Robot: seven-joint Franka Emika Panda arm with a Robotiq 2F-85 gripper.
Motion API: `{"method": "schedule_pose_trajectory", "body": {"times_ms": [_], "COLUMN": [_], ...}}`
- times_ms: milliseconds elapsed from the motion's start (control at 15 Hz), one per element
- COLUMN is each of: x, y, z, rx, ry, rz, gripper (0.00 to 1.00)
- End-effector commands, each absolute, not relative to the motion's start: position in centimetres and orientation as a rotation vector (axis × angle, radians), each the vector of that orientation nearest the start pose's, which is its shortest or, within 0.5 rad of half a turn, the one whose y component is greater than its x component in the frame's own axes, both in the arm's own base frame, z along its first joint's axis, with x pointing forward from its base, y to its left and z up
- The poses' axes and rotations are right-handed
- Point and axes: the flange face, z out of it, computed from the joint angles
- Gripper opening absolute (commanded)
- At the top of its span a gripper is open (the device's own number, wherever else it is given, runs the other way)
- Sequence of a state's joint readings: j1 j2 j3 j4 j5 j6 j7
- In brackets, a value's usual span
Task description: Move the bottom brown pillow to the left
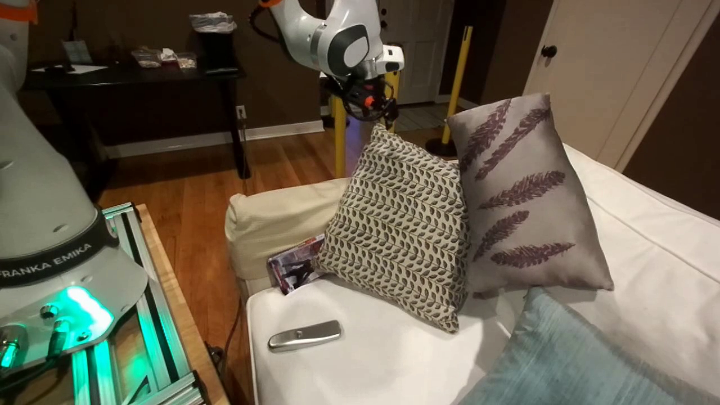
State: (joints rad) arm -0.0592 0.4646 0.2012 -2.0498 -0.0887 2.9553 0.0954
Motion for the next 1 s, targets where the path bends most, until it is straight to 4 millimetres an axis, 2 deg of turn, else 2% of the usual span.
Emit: {"method": "schedule_pose_trajectory", "body": {"times_ms": [0, 133, 333, 533, 600, 733, 933], "x": [62.8, 63.0, 63.3, 63.1, 62.7, 62.6, 62.9], "y": [3.6, 0.0, -5.5, -9.9, -9.1, -10.6, -10.4], "z": [28.9, 29.7, 29.4, 28.7, 29.4, 29.3, 29.0], "rx": [-3.082, -3.161, -3.289, -3.403, -3.343, -3.377, -3.378], "ry": [0.097, 0.213, 0.395, 0.59, 0.486, 0.55, 0.562], "rz": [-0.722, -0.738, -0.716, -0.587, -0.637, -0.6, -0.601], "gripper": [1.0, 1.0, 1.0, 1.0, 1.0, 1.0, 1.0]}}
